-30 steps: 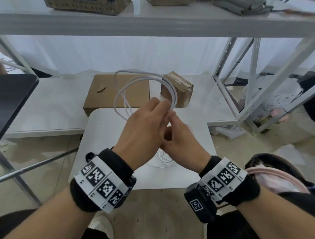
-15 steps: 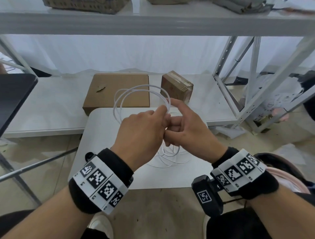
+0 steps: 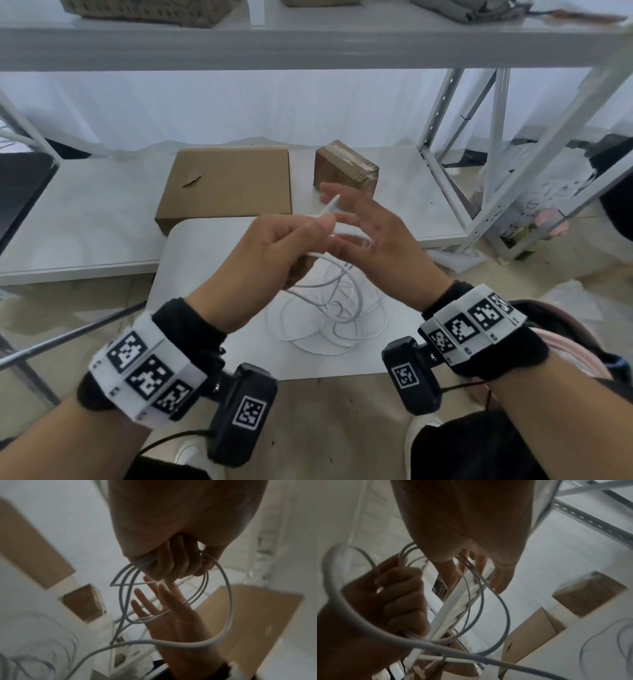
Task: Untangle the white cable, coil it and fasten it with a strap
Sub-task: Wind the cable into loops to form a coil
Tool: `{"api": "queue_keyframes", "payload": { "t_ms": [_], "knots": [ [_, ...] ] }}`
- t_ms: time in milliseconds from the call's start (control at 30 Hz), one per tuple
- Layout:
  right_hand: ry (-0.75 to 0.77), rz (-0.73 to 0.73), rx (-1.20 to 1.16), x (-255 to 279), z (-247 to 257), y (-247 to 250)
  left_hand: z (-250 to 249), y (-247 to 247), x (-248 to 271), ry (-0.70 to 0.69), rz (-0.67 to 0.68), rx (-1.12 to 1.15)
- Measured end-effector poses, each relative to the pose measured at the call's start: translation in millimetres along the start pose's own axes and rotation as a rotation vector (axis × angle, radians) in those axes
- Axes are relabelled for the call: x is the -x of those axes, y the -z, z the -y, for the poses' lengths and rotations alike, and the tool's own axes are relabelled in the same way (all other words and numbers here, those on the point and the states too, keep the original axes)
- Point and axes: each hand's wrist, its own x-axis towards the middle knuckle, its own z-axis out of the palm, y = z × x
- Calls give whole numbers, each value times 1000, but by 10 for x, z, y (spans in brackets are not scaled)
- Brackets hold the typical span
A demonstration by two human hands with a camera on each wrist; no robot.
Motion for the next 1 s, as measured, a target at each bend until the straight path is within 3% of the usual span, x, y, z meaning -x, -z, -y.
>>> {"api": "queue_keyframes", "payload": {
  "t_ms": [100, 200, 333, 500, 633, 700, 800, 867, 1000],
  "knots": [
    [-94, 32, -265, -42, -14, -9, 25, 77, -34, 108, -35, 299],
    [-209, 47, -571, -72, -55, 6, 40, 129, -78, 155, -144, 439],
    [-252, 70, -840, -90, 24, 14, 100, 146, -109, 215, -287, 390],
    [-270, 70, -1047, -118, 49, -73, 168, 71, -121, 161, -421, 208],
    [-242, 54, -779, -54, 55, -151, 169, 101, -143, 184, -477, 251],
    [-291, -39, -641, -52, 16, -153, 141, 119, -156, 188, -466, 348],
    [-370, -121, -617, -53, -94, -116, 95, 144, -171, 122, -496, 454],
    [-367, -32, -573, -31, -135, -112, 67, 181, -179, 74, -540, 520],
    [-192, 321, -260, 59, -229, -216, 8, 244, -191, 9, -551, 639]
  ]
}}
